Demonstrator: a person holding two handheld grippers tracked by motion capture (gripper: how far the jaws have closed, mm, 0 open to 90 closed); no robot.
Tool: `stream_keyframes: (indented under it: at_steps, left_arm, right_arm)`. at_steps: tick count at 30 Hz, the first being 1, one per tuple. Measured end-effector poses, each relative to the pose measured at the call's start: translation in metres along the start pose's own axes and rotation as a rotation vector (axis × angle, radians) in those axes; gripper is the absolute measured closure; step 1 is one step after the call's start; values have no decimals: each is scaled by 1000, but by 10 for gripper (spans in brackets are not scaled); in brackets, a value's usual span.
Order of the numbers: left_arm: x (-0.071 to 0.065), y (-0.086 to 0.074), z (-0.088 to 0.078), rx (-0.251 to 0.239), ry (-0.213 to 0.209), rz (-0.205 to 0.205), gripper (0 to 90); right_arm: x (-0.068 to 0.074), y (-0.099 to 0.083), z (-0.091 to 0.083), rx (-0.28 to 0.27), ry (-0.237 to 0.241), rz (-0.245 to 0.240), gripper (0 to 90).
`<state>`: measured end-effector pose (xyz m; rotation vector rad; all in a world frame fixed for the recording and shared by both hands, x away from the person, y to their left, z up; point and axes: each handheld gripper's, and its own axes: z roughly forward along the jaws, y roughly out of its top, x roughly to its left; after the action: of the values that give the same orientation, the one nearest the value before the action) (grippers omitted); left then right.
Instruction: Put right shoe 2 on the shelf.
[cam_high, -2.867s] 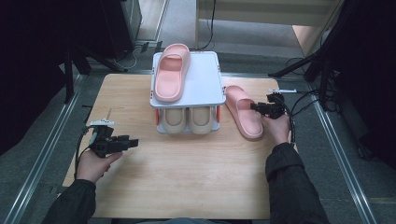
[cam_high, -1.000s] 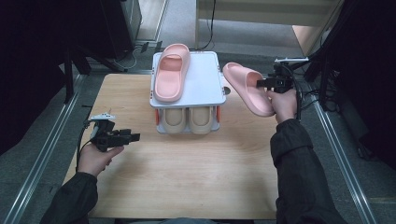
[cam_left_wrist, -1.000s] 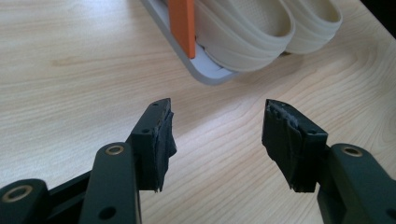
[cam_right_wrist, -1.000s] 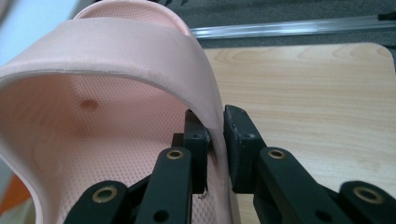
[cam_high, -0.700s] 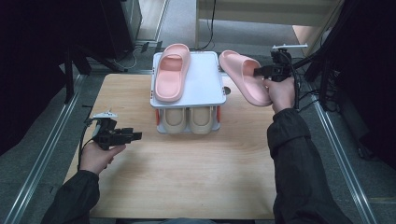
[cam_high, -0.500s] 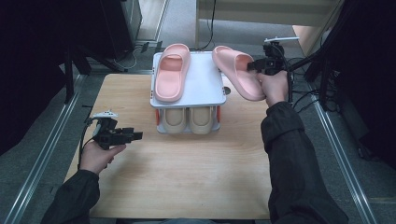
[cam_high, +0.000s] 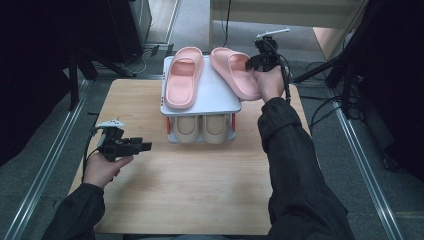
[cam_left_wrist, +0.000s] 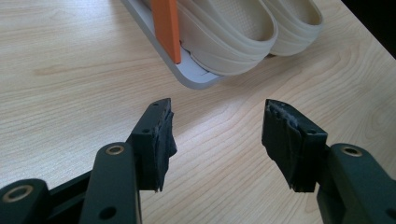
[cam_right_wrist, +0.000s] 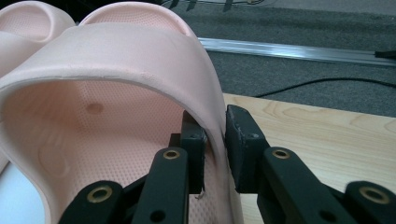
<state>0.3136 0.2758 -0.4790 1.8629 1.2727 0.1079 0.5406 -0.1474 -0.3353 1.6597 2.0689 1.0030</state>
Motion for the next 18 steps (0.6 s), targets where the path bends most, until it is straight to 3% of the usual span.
stream_keyframes:
  at_steps: [11, 14, 18]
  left_arm:
    - [1, 0, -1, 2, -3, 1, 435]
    - [2, 0, -2, 1, -1, 1, 434]
    - [3, 0, -2, -7, 0, -12, 435]
  right_arm:
    - [29, 5, 13, 14, -3, -20, 722]
    - [34, 0, 13, 16, 31, -19, 703]
    - [42, -5, 11, 19, 53, -64, 710]
